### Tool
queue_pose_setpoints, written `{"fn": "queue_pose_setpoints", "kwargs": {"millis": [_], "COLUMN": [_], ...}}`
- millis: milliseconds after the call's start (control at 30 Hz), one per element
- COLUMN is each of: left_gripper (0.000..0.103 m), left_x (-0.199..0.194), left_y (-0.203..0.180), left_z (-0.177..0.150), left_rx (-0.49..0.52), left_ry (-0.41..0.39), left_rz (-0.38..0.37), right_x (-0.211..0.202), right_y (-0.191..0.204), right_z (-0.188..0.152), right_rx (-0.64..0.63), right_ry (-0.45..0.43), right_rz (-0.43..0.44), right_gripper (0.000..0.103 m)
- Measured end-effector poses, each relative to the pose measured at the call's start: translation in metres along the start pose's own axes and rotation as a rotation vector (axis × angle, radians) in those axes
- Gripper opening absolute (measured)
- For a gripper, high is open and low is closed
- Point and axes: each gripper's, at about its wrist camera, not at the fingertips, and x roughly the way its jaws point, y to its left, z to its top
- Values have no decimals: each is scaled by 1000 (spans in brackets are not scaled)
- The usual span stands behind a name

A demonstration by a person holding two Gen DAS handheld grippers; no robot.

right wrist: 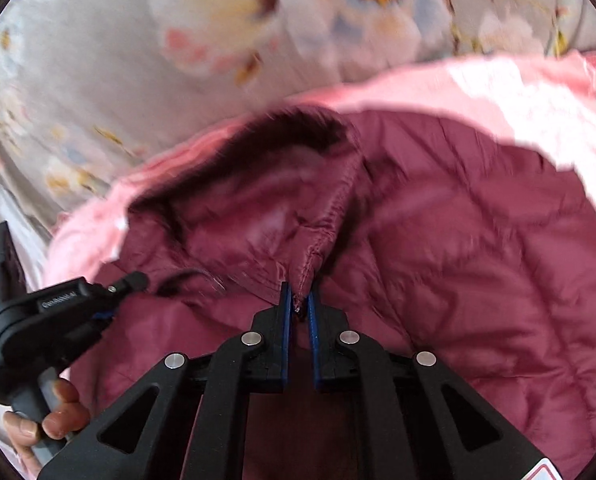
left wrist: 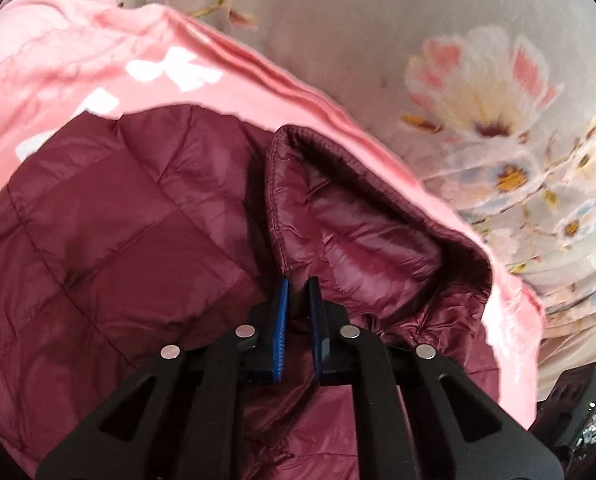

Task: Fold large clothes
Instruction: 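Close both grippers on the hood edge and hold it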

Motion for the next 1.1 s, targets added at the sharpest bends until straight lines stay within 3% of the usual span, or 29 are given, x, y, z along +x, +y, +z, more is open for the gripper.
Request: {"fn": "queue_pose_setpoints", "kwargs": {"millis": [133,267,333,500,667,767,833,933,1000,1067,1100], "left_gripper": [9,11,11,11,11,11,12,13,34,45,46], "left_x": [26,30,28,29,25,20,11,-9,-19,-22,-24], "left_y": [6,-2,-3,-2,1,4,5,5,3,2,2], "left_z": [-8,-13,-15,-16,-20,-23,-22,-14,-6,1,4], "left_rx": [13,79,95,81,90,78,70,37,9,-23,-33], "left_ry": [47,7,-8,-17,-21,-33,-48,-79,-101,-120,-129], "left_rz": [63,115,123,109,110,93,76,-9,-44,-60,-62], "right_x": [12,3,-23,-50,-10,1,0,5,15,26,32], "right_y": [-1,-2,-5,10,34,28,20,11,2,-6,-9], "right_z": [0,1,2,33,72,73,66,62,66,71,73], "right_rx": [-13,-5,58,45,-6,88,138,193,258,332,361], "right_ry": [51,52,-45,-212,-161,-113,-105,-105,-103,-102,-94], "right_rz": [-22,-26,-19,17,3,92,138,165,180,202,205], "right_gripper": [6,10,18,18,18,19,43,53,53,54,55]}}
